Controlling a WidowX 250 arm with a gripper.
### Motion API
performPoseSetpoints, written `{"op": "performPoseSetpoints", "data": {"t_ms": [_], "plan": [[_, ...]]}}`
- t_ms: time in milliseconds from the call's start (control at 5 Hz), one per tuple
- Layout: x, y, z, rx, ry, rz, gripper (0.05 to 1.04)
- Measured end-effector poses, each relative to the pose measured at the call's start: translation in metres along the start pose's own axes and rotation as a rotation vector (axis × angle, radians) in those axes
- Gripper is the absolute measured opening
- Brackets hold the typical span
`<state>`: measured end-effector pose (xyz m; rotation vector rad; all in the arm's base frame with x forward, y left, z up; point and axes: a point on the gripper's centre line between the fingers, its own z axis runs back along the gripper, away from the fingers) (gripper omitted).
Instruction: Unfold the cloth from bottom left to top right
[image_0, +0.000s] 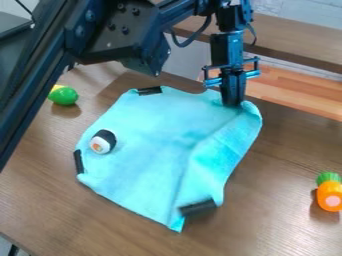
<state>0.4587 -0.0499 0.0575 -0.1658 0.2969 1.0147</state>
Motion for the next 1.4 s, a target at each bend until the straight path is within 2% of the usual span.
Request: {"op": "performPoseSetpoints", "data": {"t_ms": [200, 400, 600, 800, 1000, 1200, 1400], "plan": [[0.009, 0.002, -0.025, -0.006, -0.043, -0.019, 0.071], [-0.003, -0.004, -0.010, -0.064, -0.252, -0.153, 0.230], [-0.013, -0.003, -0.012, -0.110, -0.325, -0.252, 0.453], [-0.010, 0.000, -0.012, -0.125, -0.318, -0.253, 0.756], [-0.017, 0.001, 0.007, -0.175, -0.323, -0.282, 0.984], [-0.019, 0.020, 0.033, -0.205, -0.332, -0.321, 0.999], [-0.014, 0.068, 0.086, -0.177, -0.452, -0.346, 0.999]]}}
